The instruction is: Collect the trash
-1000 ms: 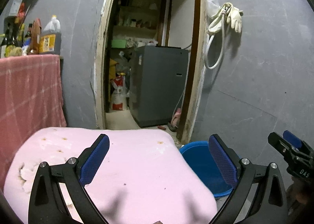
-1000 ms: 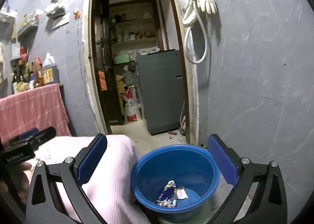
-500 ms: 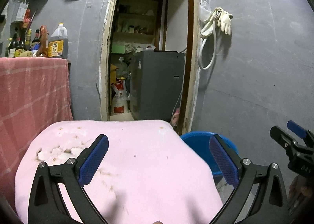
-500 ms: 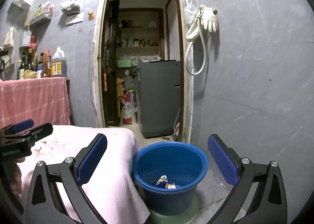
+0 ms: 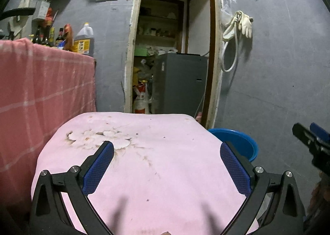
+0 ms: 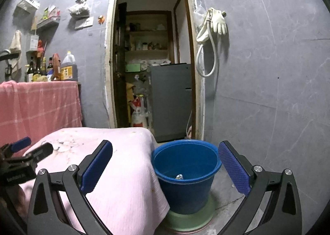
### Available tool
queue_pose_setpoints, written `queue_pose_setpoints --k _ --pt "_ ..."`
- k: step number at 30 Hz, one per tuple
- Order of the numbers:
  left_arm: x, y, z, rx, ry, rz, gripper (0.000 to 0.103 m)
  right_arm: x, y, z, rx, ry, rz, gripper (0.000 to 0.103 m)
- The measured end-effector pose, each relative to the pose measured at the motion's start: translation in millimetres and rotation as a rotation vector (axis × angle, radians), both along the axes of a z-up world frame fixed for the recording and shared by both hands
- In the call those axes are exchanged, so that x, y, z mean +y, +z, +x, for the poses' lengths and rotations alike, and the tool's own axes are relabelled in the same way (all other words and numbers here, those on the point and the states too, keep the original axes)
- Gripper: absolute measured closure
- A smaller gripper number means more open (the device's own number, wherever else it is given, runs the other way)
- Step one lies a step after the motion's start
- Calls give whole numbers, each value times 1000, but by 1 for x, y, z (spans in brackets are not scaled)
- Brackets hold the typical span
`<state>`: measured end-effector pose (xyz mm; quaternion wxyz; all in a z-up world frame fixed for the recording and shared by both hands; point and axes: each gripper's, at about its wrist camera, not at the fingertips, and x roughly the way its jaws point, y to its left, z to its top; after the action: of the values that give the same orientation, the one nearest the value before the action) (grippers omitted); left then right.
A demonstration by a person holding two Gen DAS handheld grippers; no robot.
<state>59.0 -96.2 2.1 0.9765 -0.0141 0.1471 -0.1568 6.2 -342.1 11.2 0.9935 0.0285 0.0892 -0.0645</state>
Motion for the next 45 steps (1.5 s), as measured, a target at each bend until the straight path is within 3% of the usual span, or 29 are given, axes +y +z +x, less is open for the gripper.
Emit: queue_pose_setpoints --k 19,45 --pt "7 -27 -23 31 -11 10 2 16 -30 -23 -5 10 -35 0" --pt "9 -29 -21 40 -8 25 2 10 -40 -24 9 4 -19 0"
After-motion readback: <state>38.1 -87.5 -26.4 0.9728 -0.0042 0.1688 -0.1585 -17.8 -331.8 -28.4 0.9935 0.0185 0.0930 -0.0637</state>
